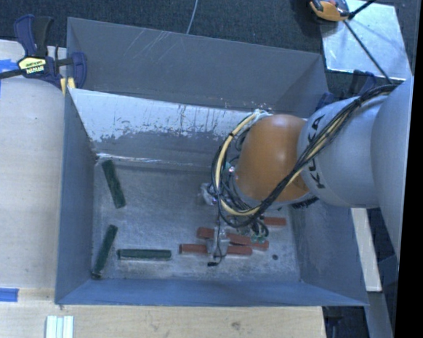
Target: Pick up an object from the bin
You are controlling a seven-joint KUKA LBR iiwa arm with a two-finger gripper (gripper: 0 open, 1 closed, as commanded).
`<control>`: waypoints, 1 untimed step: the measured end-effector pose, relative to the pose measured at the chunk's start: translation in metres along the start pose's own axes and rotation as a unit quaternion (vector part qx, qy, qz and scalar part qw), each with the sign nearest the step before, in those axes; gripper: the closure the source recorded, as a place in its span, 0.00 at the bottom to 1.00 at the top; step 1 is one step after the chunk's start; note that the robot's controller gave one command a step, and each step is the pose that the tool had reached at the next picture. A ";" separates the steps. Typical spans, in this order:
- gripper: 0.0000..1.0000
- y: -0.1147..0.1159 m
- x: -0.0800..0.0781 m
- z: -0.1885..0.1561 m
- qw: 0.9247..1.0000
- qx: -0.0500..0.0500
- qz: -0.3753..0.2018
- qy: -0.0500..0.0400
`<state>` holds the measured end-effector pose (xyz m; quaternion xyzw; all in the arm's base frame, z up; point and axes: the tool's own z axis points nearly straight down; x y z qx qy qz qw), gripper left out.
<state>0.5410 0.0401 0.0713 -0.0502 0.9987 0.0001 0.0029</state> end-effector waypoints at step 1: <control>1.00 0.000 -0.001 -0.001 1.000 0.000 0.000 -0.002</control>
Offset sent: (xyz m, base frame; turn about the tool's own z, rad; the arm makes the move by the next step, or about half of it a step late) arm 0.0000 0.0000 0.0000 0.0000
